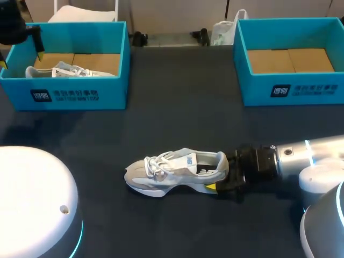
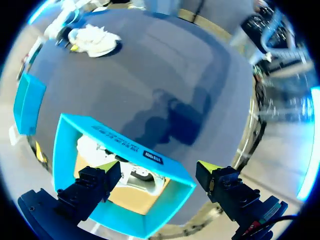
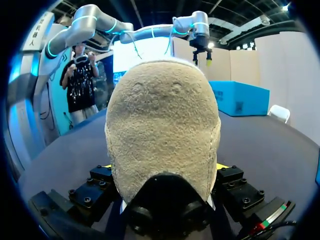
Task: Take the shoe out of the shoebox, open the shoe tongue, remove and reinsert the insole, then place the shoe into the shoebox
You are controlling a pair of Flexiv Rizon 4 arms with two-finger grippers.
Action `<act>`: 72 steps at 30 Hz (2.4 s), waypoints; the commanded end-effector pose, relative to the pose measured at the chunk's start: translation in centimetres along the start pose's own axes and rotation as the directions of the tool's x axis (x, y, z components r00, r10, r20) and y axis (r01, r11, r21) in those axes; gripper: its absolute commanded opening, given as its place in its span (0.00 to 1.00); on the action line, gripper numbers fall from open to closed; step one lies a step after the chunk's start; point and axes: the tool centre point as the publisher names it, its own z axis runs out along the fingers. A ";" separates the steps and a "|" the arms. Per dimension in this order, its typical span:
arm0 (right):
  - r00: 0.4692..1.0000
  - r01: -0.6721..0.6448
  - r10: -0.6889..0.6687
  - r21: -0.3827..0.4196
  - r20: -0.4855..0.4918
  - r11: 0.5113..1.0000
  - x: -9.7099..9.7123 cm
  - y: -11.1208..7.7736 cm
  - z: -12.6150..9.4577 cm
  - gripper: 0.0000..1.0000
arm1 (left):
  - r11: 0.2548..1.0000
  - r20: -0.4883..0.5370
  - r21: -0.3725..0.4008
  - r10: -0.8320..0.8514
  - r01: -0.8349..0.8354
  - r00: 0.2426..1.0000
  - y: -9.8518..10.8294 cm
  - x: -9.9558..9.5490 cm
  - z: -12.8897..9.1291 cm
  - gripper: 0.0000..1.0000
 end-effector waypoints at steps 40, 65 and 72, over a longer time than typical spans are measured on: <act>1.000 -0.001 0.001 0.007 0.000 1.000 0.0 0.0 0.3 0.00 | 0.130 -0.135 -0.024 -0.983 0.991 0.126 -17.5 -3.8 0.1 1.00; 1.000 -0.001 0.001 0.007 0.000 1.000 0.0 0.0 0.3 0.00 | -0.223 -0.155 -0.031 -0.962 0.974 -0.225 -27.1 -9.6 0.9 1.00; 1.000 -0.001 0.001 0.007 0.000 1.000 0.0 0.0 0.3 0.00 | -0.223 -0.155 -0.031 -0.962 0.974 -0.225 -27.1 -9.6 0.9 1.00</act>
